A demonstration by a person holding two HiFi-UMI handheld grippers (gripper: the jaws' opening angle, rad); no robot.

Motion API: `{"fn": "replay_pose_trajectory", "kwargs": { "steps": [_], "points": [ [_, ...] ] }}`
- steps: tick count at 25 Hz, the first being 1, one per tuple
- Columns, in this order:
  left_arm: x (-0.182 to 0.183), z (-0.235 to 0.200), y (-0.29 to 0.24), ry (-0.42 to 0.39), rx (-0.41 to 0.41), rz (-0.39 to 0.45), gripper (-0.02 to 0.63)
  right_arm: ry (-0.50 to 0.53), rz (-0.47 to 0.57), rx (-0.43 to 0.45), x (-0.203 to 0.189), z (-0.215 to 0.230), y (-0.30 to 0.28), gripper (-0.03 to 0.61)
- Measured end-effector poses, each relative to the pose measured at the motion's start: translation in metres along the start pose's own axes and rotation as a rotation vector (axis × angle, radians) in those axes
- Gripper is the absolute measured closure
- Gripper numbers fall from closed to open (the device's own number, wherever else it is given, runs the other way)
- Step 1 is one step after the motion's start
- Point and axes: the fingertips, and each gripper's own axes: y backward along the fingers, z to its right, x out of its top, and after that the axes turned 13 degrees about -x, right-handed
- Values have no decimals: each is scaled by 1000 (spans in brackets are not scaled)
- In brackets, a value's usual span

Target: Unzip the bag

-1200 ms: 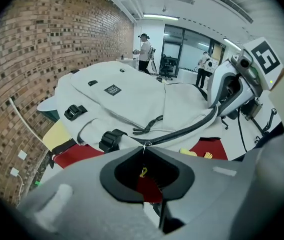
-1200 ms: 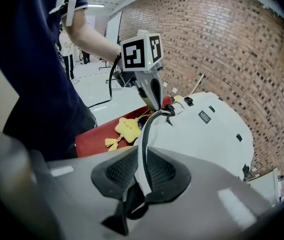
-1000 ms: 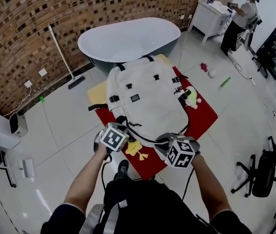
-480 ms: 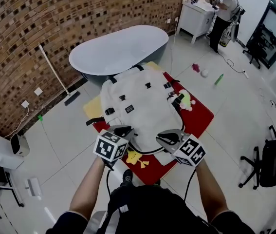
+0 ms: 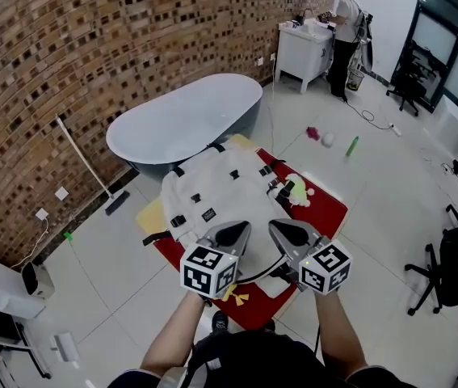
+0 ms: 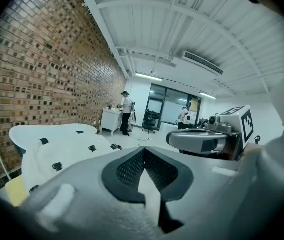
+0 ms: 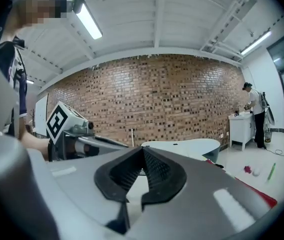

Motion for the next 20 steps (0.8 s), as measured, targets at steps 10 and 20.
{"fn": "replay_pose_trajectory", "kwargs": {
  "steps": [10, 20],
  "points": [
    [8, 4, -8, -72, 4, -18, 611, -43, 61, -79, 9, 11, 3, 574],
    [14, 9, -15, -77, -10, -17, 611, -31, 49, -66, 13, 12, 5, 574]
  ]
}}
